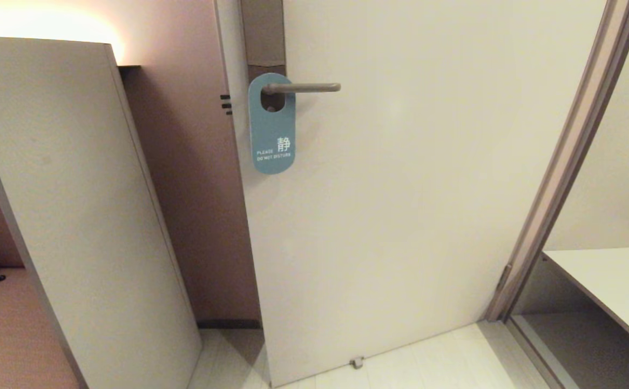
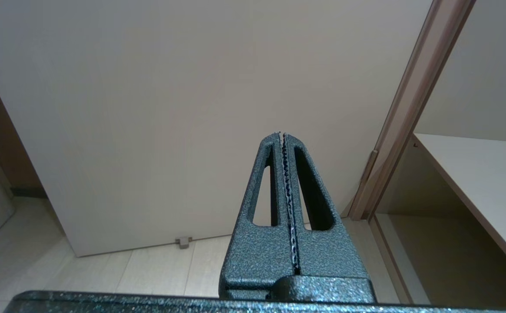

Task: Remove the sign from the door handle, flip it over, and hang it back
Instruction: Take down the sign

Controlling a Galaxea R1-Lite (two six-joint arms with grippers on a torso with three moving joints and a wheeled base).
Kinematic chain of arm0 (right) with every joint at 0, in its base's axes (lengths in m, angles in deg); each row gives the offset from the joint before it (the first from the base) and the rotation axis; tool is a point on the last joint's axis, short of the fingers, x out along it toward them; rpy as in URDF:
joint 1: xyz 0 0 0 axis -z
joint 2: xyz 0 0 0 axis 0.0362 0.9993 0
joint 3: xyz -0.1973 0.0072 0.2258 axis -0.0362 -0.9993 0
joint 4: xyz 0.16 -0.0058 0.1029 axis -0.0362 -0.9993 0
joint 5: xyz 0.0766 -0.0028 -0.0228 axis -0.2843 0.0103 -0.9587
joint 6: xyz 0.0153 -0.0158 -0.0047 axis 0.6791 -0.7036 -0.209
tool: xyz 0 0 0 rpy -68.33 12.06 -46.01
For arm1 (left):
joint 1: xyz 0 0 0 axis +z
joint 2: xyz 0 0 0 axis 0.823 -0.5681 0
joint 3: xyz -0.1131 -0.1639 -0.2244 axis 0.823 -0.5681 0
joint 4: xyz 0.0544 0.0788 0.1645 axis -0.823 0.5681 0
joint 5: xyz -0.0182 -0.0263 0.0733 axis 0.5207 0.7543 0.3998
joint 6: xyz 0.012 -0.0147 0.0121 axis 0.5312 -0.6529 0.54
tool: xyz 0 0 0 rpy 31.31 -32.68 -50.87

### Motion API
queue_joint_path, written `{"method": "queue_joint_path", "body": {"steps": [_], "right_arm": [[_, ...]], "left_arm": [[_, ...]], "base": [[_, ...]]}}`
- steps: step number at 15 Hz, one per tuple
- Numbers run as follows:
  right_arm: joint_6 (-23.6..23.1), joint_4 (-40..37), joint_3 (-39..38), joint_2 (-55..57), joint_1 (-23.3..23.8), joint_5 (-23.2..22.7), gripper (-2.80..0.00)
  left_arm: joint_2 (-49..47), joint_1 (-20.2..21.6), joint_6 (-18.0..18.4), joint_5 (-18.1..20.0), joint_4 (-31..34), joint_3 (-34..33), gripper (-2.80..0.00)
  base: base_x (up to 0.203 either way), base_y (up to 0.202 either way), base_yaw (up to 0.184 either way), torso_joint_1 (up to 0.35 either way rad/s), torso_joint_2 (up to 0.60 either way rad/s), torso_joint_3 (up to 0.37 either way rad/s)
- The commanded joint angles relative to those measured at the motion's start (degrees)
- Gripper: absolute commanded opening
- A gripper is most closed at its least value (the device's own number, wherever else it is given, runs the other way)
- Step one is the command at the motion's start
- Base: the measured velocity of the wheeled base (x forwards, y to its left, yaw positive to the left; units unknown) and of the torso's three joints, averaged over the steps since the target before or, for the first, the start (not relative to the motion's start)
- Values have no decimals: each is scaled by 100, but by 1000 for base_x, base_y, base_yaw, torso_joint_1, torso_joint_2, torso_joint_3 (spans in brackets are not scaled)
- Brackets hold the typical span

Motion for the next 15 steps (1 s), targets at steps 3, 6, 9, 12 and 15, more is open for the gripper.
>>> {"method": "queue_joint_path", "body": {"steps": [3,6,9,12,15], "right_arm": [[-5,0,-2,0,0,-2,-280],[-5,0,-2,0,0,-2,-280],[-5,0,-2,0,0,-2,-280],[-5,0,-2,0,0,-2,-280],[-5,0,-2,0,0,-2,-280]], "left_arm": [[-8,2,13,2,0,-1,-280],[-8,2,31,2,0,-1,-280],[-8,2,83,11,28,-1,-280],[-7,-38,154,2,18,-1,-280],[147,-744,165,7,17,-1,-280]], "base": [[0,0,0,0,0,0],[0,0,0,0,0,0],[0,0,0,0,0,0],[0,0,0,0,0,0],[0,0,0,0,0,0]]}}
